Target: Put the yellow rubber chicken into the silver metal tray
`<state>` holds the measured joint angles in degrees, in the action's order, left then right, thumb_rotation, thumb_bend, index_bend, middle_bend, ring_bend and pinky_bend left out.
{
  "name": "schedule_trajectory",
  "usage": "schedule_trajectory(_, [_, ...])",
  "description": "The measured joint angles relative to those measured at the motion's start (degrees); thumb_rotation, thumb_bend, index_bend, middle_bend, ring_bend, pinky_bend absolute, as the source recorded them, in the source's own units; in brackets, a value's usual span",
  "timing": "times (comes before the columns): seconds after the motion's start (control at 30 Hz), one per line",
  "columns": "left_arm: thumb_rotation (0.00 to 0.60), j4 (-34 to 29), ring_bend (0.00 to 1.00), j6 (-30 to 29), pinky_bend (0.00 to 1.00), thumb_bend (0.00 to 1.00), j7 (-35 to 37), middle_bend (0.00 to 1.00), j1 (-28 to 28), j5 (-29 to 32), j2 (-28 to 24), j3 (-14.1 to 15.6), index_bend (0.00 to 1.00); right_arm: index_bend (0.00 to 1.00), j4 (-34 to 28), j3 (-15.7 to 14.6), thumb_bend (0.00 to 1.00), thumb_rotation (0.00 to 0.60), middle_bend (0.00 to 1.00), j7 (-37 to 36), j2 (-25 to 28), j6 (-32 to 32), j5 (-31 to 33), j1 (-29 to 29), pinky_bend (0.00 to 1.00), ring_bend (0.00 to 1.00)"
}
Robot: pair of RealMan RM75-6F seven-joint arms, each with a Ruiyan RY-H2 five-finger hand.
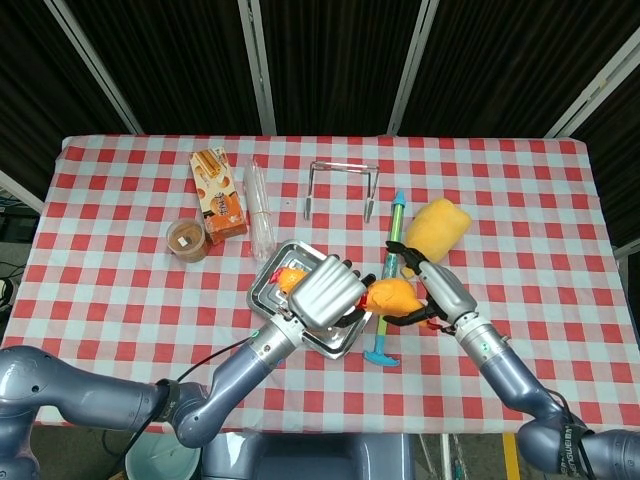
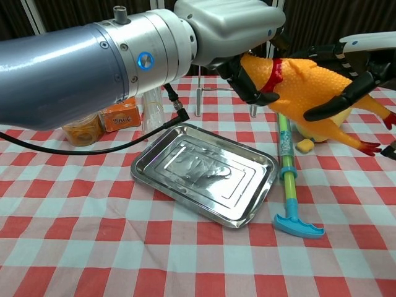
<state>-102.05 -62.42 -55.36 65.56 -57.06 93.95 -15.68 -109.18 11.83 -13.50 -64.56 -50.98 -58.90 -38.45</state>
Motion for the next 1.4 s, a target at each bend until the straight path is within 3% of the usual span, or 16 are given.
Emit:
schedule_trajectory(0.1, [0.6, -0.5, 0.6, -0.1, 0.72, 0.76, 0.3, 0.67, 0.1, -0.1, -0.3, 0.3, 0.6, 0.09, 0.5, 0.3, 0.15, 0.6, 0.13, 0.6, -0.6, 0.0, 0.5, -0.1, 0.18, 0.12])
schedule_trajectory(0.3, [0.6, -1.1, 0.6, 0.0, 0.72, 0.76, 1.1, 0.67, 0.2, 0.5, -1.0, 0.6, 0.6, 0.32, 1.5, 0.5, 0.21, 0.6, 0.29, 2.0, -1.7, -0.8, 1.1, 0.1, 0.29, 0.28])
schedule_trajectory(0.47, [0.6, -1.1, 0.6, 0.1, 0.72, 0.76, 1.8, 0.67, 0.3, 1.2, -1.3, 0.9, 0.6, 0.52, 2.2, 0.8, 0.38, 0.6, 0.42, 2.4, -2.5, -1.4, 1.1, 0.5, 0.42, 0.42])
schedule_trajectory(0.7, [0.6, -0.2, 0.6, 0.1, 0.72, 0.76, 2.5, 0.67, 0.7, 2.1, -1.1, 1.1, 0.6, 0.67, 2.4, 1.0, 0.64, 0.6, 0.58, 3.2, -3.1, -2.2, 0.6, 1.0, 0.58, 0.58])
schedule_trajectory(0.83, [0.6, 0.3, 0.6, 0.2, 0.72, 0.76, 3.0, 0.67, 1.0, 2.4, -0.8, 1.2, 0.6, 0.82, 2.6, 1.1, 0.8, 0.6, 0.71, 3.5, -3.6, -2.9, 0.2, 1.3, 0.7, 0.7])
schedule_trajectory(1.03, [0.6, 0.6, 0.6, 0.2, 0.72, 0.76, 3.4, 0.67, 1.2, 2.5, -0.8, 1.5, 0.6, 0.97, 2.8, 1.5, 0.92, 0.6, 0.86, 3.9, -4.1, -3.7, -0.3, 1.7, 0.83, 0.87])
schedule_trajectory(1.17, [0.6, 0.9, 0.6, 0.3, 0.72, 0.76, 3.3, 0.67, 1.5, 2.7, -0.8, 1.6, 0.6, 0.95, 2.7, 1.6, 0.92, 0.6, 0.88, 3.6, -4.0, -3.5, -0.8, 2.0, 0.83, 0.85])
schedule_trajectory(1.23, [0.6, 1.1, 0.6, 0.1, 0.72, 0.75, 3.1, 0.67, 1.6, 2.6, -0.8, 1.7, 0.6, 0.84, 2.7, 1.6, 0.9, 0.6, 0.83, 3.0, -3.6, -3.0, -1.3, 2.1, 0.78, 0.76])
schedule_trajectory(1.3, [0.6, 1.5, 0.6, -0.3, 0.72, 0.75, 2.6, 0.67, 1.8, 2.2, -0.6, 1.8, 0.6, 0.7, 2.6, 1.5, 0.8, 0.6, 0.72, 2.1, -2.9, -2.1, -1.8, 2.2, 0.69, 0.63])
schedule_trajectory(1.4, [0.6, 2.0, 0.6, -0.6, 0.72, 0.75, 2.3, 0.67, 2.0, 2.1, -0.4, 1.9, 0.6, 0.42, 2.3, 1.4, 0.52, 0.6, 0.49, 0.4, -1.2, 0.3, -3.2, 2.2, 0.49, 0.39])
